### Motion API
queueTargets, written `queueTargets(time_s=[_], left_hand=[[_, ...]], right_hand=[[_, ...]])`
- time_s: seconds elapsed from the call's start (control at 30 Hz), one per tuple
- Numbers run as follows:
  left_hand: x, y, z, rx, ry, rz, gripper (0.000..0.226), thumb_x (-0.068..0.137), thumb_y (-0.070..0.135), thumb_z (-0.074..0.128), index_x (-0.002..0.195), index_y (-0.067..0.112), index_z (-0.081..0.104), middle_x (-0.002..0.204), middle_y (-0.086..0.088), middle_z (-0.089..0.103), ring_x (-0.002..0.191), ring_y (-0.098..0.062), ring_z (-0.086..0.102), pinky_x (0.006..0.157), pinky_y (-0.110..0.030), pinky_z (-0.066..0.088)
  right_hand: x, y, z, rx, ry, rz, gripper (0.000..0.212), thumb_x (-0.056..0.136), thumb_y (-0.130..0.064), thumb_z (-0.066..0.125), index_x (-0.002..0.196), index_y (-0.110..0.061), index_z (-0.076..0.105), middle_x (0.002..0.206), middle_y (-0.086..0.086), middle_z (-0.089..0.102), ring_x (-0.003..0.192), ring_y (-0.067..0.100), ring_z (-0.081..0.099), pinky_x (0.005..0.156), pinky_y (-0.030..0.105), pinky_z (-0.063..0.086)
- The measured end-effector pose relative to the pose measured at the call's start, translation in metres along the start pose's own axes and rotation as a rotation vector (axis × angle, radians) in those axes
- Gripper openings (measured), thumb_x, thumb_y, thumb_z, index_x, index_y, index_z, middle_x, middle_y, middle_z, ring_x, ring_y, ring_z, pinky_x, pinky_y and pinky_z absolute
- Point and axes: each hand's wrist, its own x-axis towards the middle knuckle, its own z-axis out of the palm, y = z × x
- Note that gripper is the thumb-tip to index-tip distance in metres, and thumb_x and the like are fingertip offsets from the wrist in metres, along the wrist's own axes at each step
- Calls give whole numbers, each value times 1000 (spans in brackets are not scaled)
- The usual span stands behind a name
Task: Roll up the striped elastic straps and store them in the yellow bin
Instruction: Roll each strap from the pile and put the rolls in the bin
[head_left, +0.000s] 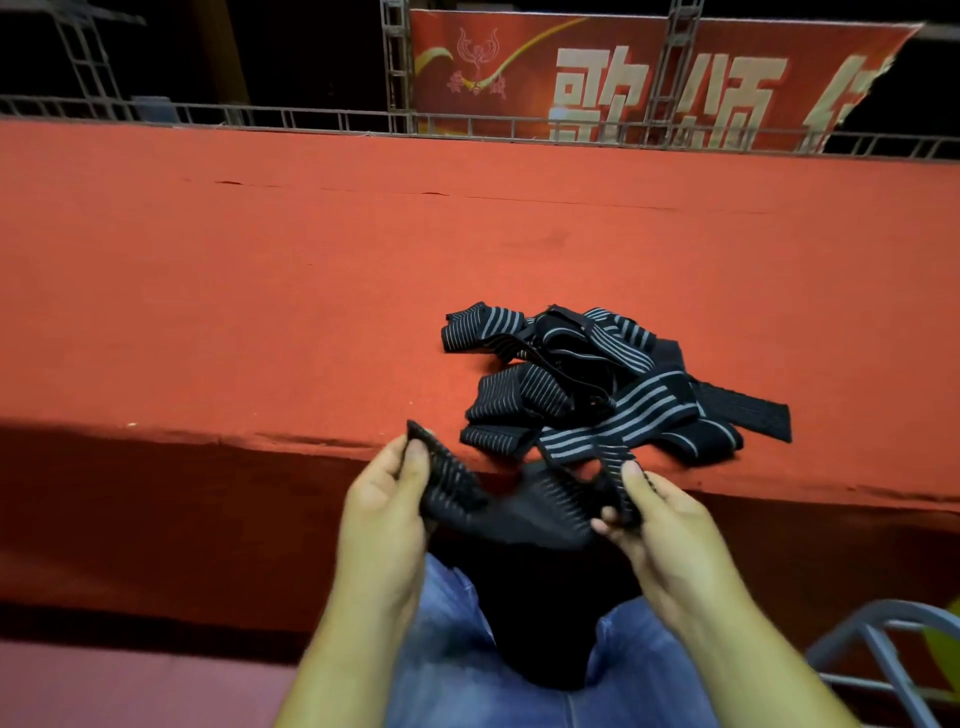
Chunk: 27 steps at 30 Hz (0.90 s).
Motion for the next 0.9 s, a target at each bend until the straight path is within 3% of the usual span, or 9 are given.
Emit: queueTargets(time_s=[0.17, 0.27, 0.33, 0.43, 0.5, 0.57, 0.63, 0.77, 0.9], left_hand=[[2, 6, 4, 13, -57, -19, 18, 103, 13, 55, 115, 6, 67, 97, -11, 76, 90, -22, 67, 86, -39, 53], [0, 0, 21, 109, -143, -2, 13, 103, 6, 56, 112, 8, 67, 94, -7, 76, 89, -17, 66, 86, -37, 50], [3, -2, 31, 168, -204, 1, 16, 102, 1, 57, 109, 10, 67, 94, -6, 76, 88, -15, 67, 84, -31, 51], [8, 0, 48, 279, -289, 31, 18, 100, 1, 61, 105, 15, 70, 93, 0, 78, 87, -9, 70, 80, -23, 54], [16, 0, 56, 380, -309, 78, 15, 98, 7, 66, 106, 18, 73, 96, 5, 77, 91, -3, 70, 81, -19, 53], [29, -1, 58, 425, -285, 64, 15, 99, 13, 67, 112, 19, 71, 100, 10, 74, 91, 4, 68, 75, -15, 53], [49, -9, 53, 526, -193, 54, 23, 99, 19, 67, 122, 23, 64, 118, 8, 70, 105, 1, 66, 85, -20, 54], [85, -30, 36, 746, -57, -40, 59, 97, 30, 68, 149, 25, 42, 149, -4, 47, 114, -13, 55, 98, -29, 42], [101, -43, 31, 681, -42, -180, 77, 96, 33, 70, 159, 21, 28, 157, -8, 44, 132, -24, 52, 114, -41, 42]], right_hand=[[-7, -11, -12, -439, -53, 140, 44, 101, -66, 49, 109, -33, 75, 104, -1, 76, 74, 22, 64, 51, 29, 45], [-17, -17, -2, -552, -175, -135, 43, 83, -88, 49, 115, -60, 60, 124, -34, 60, 114, 4, 64, 95, 38, 55], [-22, -21, 5, -512, -268, -276, 38, 89, -78, 59, 117, -53, 66, 120, -38, 67, 117, -13, 61, 108, 29, 49], [-20, -24, 13, -457, -245, -437, 13, 102, -27, 66, 104, -25, 79, 103, -14, 81, 99, 0, 73, 89, 20, 54], [-16, -24, 12, -408, -161, -438, 16, 104, -14, 64, 101, -18, 79, 96, -6, 83, 93, 8, 76, 85, 28, 57], [-13, -24, 7, -367, -109, -399, 17, 106, -20, 62, 105, -15, 78, 99, 0, 83, 98, 18, 78, 92, 42, 59], [-13, -25, 3, -323, -69, -349, 21, 106, -26, 61, 107, -13, 78, 101, 4, 83, 101, 25, 78, 98, 52, 59], [-13, -26, -3, -295, -23, -299, 22, 106, -30, 63, 105, -13, 77, 100, 11, 82, 102, 37, 76, 97, 59, 58], [-13, -21, -9, -289, -22, -263, 24, 105, -37, 65, 104, -15, 76, 99, 14, 81, 103, 45, 73, 95, 67, 56]])
